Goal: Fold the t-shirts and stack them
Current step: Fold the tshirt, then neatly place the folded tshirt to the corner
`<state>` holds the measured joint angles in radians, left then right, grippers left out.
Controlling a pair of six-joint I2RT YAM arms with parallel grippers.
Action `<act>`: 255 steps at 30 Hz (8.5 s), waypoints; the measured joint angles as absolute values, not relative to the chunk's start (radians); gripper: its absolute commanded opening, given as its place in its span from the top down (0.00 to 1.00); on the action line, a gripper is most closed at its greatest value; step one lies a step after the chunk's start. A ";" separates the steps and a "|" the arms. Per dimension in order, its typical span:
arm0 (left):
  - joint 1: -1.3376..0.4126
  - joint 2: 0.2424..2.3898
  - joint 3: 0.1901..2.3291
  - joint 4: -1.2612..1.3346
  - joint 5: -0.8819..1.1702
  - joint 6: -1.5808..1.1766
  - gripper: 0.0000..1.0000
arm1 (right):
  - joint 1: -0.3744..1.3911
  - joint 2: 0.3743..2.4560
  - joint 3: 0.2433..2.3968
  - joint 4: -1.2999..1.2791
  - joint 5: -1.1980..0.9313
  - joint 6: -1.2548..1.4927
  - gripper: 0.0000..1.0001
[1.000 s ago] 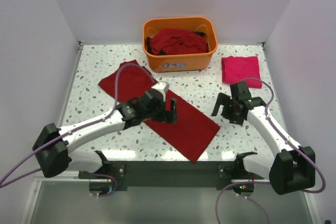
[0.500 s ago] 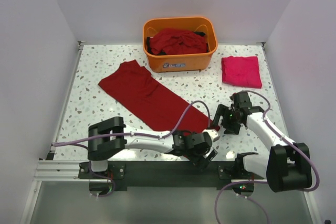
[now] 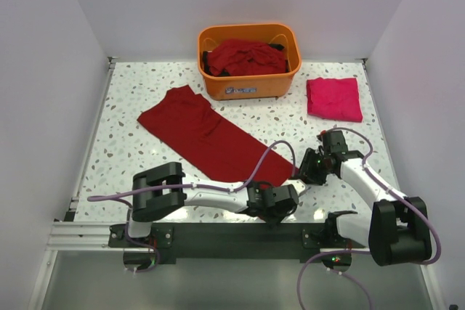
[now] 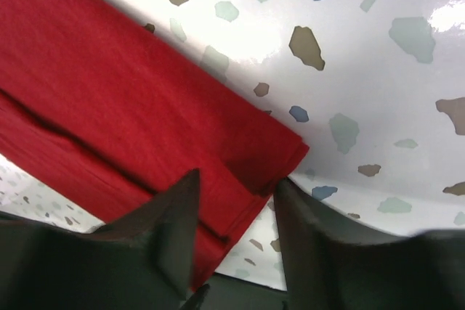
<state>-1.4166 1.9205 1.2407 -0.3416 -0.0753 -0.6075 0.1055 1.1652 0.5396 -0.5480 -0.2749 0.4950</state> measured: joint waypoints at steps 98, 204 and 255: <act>-0.575 1.425 0.934 -0.538 -0.314 -0.630 1.00 | 0.633 2.108 1.771 -0.626 0.061 0.570 0.92; -0.900 1.220 0.991 -0.676 -0.318 -0.720 1.00 | 0.717 2.019 2.021 -0.964 0.115 0.459 1.00; -0.563 1.083 0.822 -0.736 -0.368 -0.858 0.00 | 0.622 2.113 1.649 -0.493 -0.134 -0.191 0.18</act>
